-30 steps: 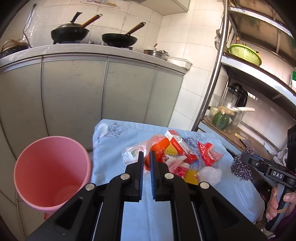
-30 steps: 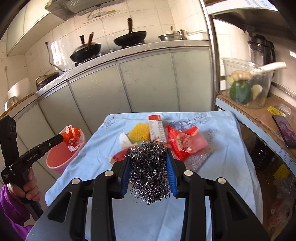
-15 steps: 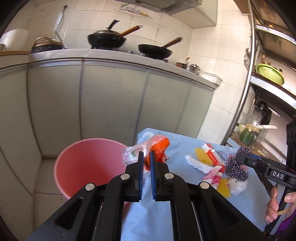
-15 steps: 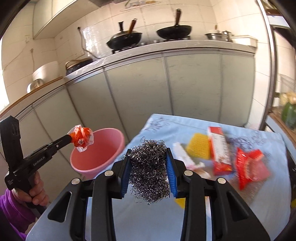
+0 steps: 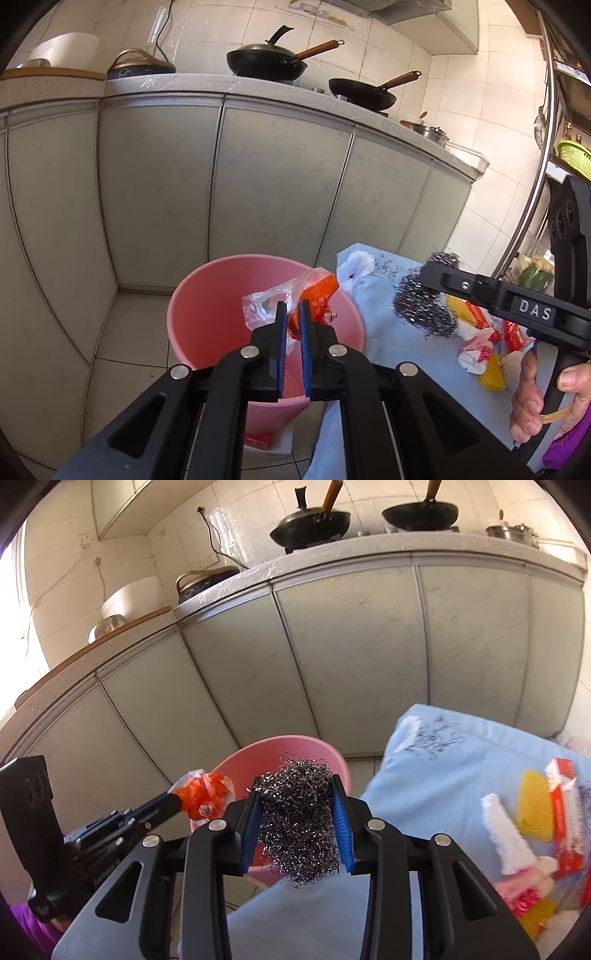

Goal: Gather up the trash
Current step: 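Carry both items over the pink bucket and open both tools to drop them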

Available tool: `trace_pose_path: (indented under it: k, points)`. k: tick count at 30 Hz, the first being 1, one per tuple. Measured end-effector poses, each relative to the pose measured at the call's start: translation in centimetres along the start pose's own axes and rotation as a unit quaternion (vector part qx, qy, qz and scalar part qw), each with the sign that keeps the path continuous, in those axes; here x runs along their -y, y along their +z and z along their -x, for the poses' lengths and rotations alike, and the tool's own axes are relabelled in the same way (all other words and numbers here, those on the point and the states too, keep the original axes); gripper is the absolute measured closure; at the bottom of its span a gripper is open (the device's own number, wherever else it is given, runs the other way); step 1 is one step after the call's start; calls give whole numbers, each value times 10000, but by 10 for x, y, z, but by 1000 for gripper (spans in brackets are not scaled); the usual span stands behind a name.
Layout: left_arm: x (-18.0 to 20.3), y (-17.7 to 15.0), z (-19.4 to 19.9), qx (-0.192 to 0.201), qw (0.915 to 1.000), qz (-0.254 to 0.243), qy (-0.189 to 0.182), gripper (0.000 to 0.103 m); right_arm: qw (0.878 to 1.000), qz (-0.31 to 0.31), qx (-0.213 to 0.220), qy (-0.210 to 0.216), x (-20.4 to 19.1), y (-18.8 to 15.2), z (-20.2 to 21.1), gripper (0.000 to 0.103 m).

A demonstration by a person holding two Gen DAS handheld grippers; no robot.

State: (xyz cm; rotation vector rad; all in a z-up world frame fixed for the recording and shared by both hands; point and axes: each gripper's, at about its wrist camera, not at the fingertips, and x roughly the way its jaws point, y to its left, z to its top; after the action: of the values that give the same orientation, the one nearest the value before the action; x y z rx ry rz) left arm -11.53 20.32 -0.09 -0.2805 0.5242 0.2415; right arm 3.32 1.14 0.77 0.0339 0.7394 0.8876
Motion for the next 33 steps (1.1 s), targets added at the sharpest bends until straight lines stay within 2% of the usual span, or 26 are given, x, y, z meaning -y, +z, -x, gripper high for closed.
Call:
trace_pose_path:
  k: [9,19,26,29,31,33]
  points:
    - [-13,-14,-25,-345,9991,4,226,97,9985,-60,-541,70,-8,-11,-59,67]
    - [-12,-23,-40,-589,9975,-114,370,96,9974,-8,-721,57,-13,-21,-84,67]
    - [-8,-29,-48,-702,9963,-210,448,95,9958,-244,-884,54,-4,-27,-97,56]
    - [-10,-30,-47,-714,9962,-126,491,86,9953,-265,-928,57,-2,-28,-99,55]
    - [-12,-29,-47,-704,9962,-55,514,76,9956,-256,-904,64,-2,-28,-98,55]
    - [-15,-29,-47,-718,9959,-1,547,75,9956,-251,-904,62,-3,-28,-98,55]
